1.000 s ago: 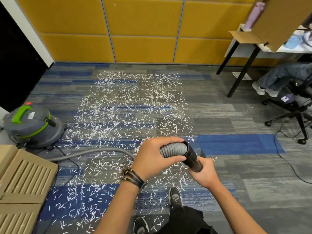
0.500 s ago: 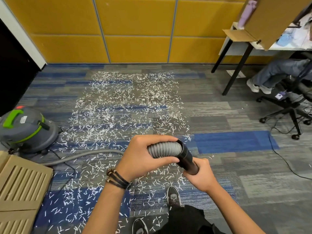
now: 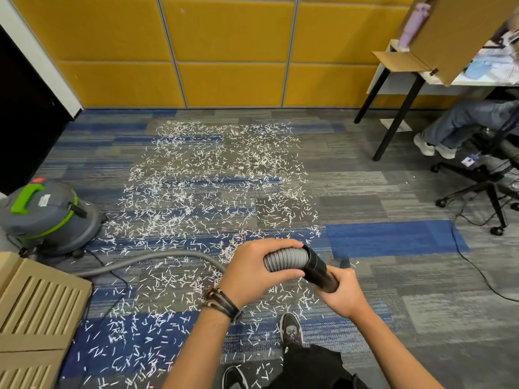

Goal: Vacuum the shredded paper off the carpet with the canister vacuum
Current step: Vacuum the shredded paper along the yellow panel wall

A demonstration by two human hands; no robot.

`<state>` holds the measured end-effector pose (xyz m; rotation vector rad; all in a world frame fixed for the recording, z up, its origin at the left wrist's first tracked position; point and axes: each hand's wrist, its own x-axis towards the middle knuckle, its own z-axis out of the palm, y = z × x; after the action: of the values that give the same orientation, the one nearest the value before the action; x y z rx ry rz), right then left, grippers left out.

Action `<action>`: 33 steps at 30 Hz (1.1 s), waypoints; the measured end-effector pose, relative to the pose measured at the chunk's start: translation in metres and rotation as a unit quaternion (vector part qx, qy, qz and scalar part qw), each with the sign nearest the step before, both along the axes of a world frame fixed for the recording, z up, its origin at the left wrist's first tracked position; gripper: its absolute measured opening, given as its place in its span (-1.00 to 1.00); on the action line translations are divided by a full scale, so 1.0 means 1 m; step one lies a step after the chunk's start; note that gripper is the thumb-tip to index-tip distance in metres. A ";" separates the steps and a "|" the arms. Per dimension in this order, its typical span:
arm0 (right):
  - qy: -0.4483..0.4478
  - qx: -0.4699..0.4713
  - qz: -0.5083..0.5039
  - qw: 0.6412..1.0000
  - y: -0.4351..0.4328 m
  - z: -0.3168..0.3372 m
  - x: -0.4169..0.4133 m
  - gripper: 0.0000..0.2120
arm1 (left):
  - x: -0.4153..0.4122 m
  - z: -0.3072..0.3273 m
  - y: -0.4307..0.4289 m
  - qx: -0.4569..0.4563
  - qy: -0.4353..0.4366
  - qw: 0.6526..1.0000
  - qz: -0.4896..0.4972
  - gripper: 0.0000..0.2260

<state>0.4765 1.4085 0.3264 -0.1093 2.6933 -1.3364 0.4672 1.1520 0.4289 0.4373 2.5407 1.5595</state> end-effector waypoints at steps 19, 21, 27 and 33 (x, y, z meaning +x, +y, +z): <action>-0.024 0.022 -0.018 0.999 -0.005 -0.023 0.014 -0.91 | 0.013 -0.023 -0.007 -0.021 -0.030 0.999 -0.004 -0.57; -0.030 0.014 -0.018 0.999 -0.017 -0.019 0.019 -0.91 | 0.017 -0.020 -0.018 -0.018 -0.024 1.000 0.007 -0.56; -0.010 -0.023 -0.013 1.000 -0.062 0.005 0.028 -0.78 | 0.029 0.006 -0.053 -0.011 0.024 0.999 0.040 -0.57; 0.004 -0.064 0.020 0.998 -0.106 0.023 0.034 -0.77 | 0.038 0.028 -0.090 0.012 0.043 0.997 0.062 -0.61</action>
<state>0.5107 1.3025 0.3490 -0.1812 2.5949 -1.4980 0.5049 1.0617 0.4565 0.3634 2.6640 1.6479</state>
